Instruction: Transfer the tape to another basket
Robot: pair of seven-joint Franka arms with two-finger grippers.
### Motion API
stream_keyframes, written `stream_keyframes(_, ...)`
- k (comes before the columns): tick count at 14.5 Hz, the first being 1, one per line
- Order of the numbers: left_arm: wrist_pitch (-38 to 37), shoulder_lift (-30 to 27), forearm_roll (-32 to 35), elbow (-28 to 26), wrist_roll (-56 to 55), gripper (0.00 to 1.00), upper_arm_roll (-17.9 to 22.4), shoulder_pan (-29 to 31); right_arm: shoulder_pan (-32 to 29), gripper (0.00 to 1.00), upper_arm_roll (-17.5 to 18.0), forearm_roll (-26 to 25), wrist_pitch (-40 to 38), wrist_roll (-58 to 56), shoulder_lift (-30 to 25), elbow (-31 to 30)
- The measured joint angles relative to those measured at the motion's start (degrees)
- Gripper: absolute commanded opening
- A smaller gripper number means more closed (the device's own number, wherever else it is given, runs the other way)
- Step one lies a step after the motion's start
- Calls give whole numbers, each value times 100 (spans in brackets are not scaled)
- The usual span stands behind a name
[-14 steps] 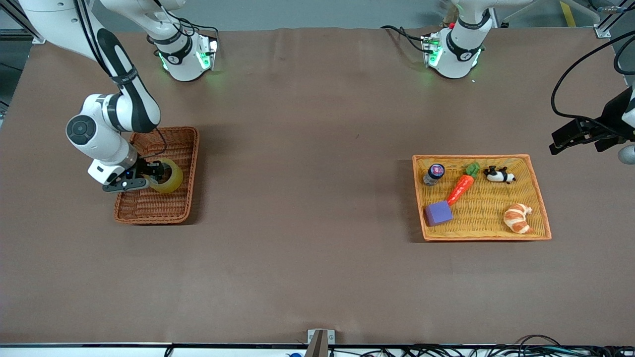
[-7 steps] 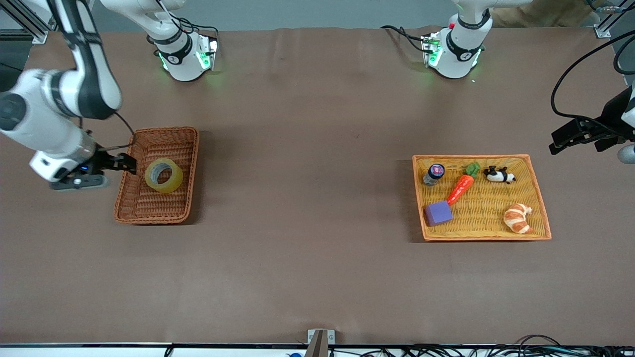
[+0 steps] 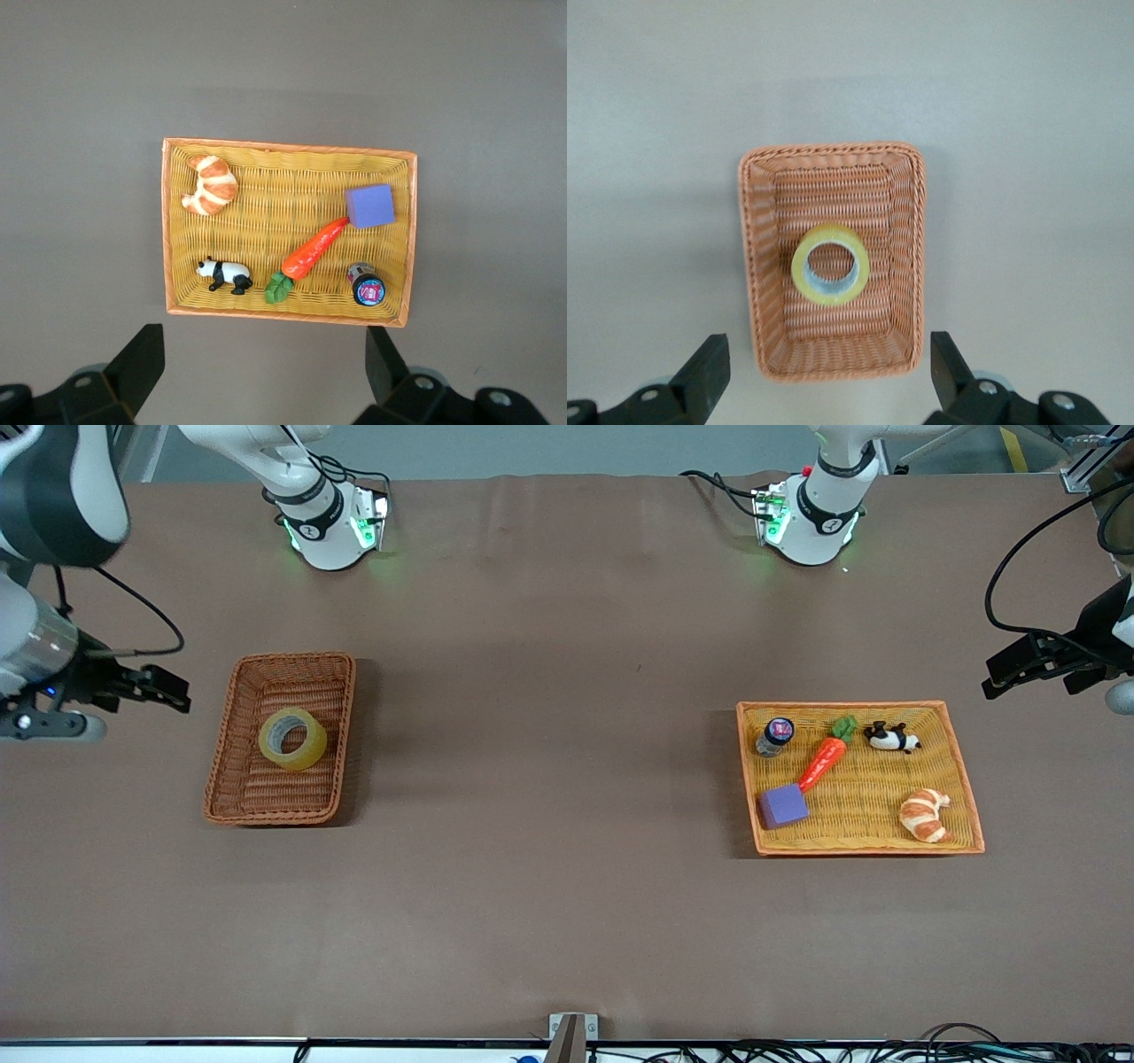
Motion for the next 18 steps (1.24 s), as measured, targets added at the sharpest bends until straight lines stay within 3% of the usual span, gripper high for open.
stream_keyframes(5, -27, -13, 0, -12, 2, 100, 0, 0, -13, 100, -36, 177, -1354, 13, -55, 1199)
stream_keyframes(18, -25, -71, -71, 32, 60, 100, 18, 36, -166, 100, -106, 272, -1069, 10, -231, 1030)
